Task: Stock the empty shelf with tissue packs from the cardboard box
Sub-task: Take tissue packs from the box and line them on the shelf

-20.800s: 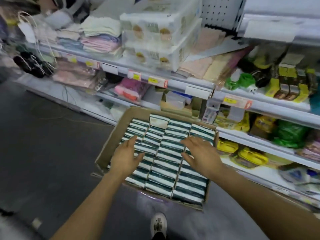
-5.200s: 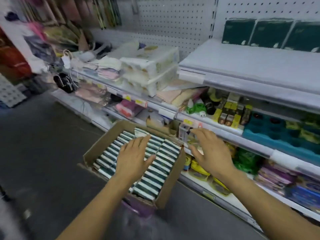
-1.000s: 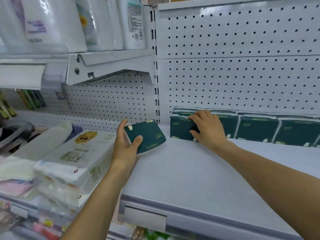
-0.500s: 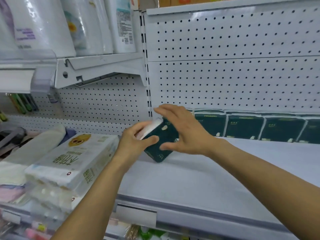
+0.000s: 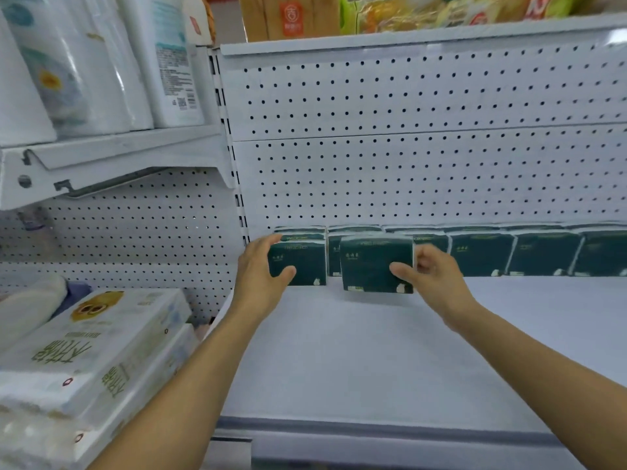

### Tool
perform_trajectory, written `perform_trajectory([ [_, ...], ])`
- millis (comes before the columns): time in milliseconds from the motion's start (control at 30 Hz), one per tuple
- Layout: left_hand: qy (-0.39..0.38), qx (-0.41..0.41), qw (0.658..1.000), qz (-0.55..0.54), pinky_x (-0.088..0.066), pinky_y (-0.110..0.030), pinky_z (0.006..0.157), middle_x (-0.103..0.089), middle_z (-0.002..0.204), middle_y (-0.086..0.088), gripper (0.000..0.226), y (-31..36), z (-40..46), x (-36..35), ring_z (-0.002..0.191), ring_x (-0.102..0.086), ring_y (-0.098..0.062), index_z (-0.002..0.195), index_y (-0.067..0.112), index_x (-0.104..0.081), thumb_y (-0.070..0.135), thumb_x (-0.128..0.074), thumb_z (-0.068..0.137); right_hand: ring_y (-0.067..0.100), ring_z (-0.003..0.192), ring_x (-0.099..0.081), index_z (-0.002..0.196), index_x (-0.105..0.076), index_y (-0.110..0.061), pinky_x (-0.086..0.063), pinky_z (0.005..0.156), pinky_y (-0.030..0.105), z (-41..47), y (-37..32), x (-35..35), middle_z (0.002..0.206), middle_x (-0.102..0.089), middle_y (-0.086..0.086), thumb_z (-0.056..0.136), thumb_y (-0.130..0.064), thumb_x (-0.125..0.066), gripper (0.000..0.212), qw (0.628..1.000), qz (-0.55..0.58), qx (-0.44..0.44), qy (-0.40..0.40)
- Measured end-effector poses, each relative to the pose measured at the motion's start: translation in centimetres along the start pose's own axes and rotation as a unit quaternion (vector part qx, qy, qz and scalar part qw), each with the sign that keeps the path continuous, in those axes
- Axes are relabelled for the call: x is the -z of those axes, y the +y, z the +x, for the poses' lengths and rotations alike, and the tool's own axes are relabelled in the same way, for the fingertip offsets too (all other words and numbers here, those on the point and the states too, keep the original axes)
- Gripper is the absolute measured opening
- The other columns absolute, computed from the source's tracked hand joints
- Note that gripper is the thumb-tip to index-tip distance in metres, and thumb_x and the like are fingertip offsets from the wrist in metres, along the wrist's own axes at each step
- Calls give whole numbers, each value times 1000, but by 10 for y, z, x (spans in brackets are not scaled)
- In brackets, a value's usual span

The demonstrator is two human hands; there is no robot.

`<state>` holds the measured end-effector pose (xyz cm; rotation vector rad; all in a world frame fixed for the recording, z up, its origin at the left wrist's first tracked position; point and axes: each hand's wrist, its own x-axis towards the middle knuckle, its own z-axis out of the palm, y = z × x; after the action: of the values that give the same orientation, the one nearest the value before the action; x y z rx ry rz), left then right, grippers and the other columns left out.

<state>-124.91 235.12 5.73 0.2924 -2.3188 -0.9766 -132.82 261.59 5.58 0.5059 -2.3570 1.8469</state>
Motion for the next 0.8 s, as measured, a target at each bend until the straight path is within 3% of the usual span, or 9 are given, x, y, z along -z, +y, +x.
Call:
perform_trajectory([
  [167,-15,-84,990,115,-22,-29,116,-35,154,4,64,-22,21,-13,144,-26,-15,147,22,-41,12,-69,90,25,94,-60,92,-66,-13,-46,72,27,15,26,-17,93,-62,1,79,-24,-78,21,995,-91,-17,41],
  [267,-42,-124,974,187,-19,-30,117,-29,159,5,65,-27,32,-17,149,-16,-13,150,24,-36,15,-66,93,23,107,-54,124,-51,-20,-49,81,37,24,25,-24,108,-56,-3,77,-32,-80,56,974,-219,21,54],
  [333,-59,-142,963,221,-16,-29,119,-24,161,6,67,-30,37,-19,150,-12,-13,152,25,-31,17,-64,94,24,113,-52,140,-39,-23,-49,84,41,28,24,-26,121,-53,-1,77,-37,-79,75,919,-372,106,73],
  [400,-65,-158,955,241,-16,-30,119,-24,161,7,67,-32,40,-21,151,-11,-13,153,25,-30,16,-63,95,29,107,-55,136,-48,-24,-47,77,42,35,27,-28,121,-55,4,72,-38,-83,74,845,-478,227,80],
  [467,-62,-168,954,242,-18,-31,118,-26,160,7,66,-35,42,-23,150,-13,-14,152,25,-32,14,-62,95,31,100,-59,120,-62,-22,-48,72,42,43,30,-30,118,-59,8,62,-36,-89,66,805,-511,288,89],
  [633,-38,-181,951,249,-20,-29,117,-35,156,5,64,-44,49,-31,148,-24,-16,149,24,-39,14,-66,92,31,90,-61,107,-67,-17,-50,69,40,59,31,-41,108,-62,8,58,-31,-91,56,797,-509,318,67],
  [800,-25,-185,948,256,-26,-32,114,-42,152,3,63,-47,53,-36,145,-32,-20,145,21,-46,12,-71,88,30,92,-60,107,-68,-18,-48,71,40,65,33,-47,108,-61,6,61,-32,-89,53,792,-517,316,74],
])
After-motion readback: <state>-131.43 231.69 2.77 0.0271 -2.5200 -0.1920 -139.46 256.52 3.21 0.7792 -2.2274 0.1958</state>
